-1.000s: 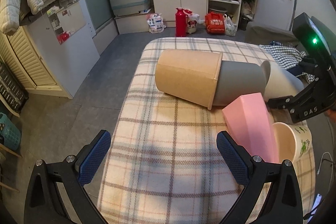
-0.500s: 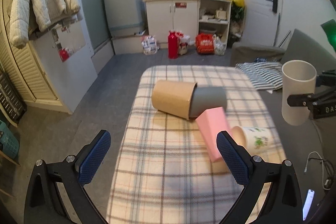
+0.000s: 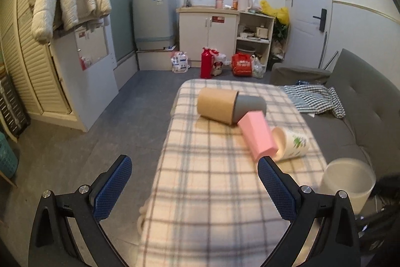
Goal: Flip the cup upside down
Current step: 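Lift the white cup with the right gripper and rotate it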
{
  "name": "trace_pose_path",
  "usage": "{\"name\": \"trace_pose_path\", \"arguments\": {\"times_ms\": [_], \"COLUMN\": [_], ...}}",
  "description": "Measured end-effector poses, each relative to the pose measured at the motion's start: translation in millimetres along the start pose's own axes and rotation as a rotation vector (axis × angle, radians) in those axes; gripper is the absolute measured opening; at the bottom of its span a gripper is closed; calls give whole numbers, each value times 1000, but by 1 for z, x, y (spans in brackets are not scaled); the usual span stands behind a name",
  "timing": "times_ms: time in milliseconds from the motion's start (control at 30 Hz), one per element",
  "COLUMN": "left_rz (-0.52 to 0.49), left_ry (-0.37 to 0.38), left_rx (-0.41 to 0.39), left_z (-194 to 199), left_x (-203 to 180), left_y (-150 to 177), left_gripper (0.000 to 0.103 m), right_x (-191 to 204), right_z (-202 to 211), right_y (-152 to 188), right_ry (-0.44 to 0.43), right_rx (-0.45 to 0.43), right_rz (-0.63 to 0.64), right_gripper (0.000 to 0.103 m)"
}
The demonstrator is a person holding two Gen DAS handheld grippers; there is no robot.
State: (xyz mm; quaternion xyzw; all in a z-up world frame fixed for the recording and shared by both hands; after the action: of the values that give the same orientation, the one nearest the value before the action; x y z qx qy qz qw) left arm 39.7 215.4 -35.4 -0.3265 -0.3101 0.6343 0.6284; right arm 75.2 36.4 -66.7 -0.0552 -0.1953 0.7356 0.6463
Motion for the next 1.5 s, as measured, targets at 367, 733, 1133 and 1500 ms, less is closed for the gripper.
{"name": "trace_pose_path", "arguments": {"times_ms": [367,733,1133,1500], "left_rz": [57,24,-30,-87], "left_ry": [-29,-49,-66,26], "left_rx": [89,144,123,105], "left_z": [-19,-35,-15,6], "left_x": [32,23,-9,-77], "left_y": [34,45,36,35], "left_gripper": [103,103,103,103], "right_x": [3,-5,-22,-76], "right_z": [-67,-87,-35,12], "right_y": [2,-10,-5,26], "right_ry": [-9,4,64,172], "right_rx": [35,-58,-275,-420], "right_rz": [-191,-180,-116,-170], "right_gripper": [74,74,84,94]}}
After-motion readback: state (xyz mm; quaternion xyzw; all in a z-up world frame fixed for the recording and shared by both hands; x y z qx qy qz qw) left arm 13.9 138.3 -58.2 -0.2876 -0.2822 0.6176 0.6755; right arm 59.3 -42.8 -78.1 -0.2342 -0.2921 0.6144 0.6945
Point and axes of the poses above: each gripper's, at about its wrist camera, not at the fingertips, and z roughly against the way its jaws point, x to its left, y to its underside, the point moved 3 cm from there along -z, roughly the way its jaws point, and after that the axes turned 1 degree about -x, right-handed, at the moved point
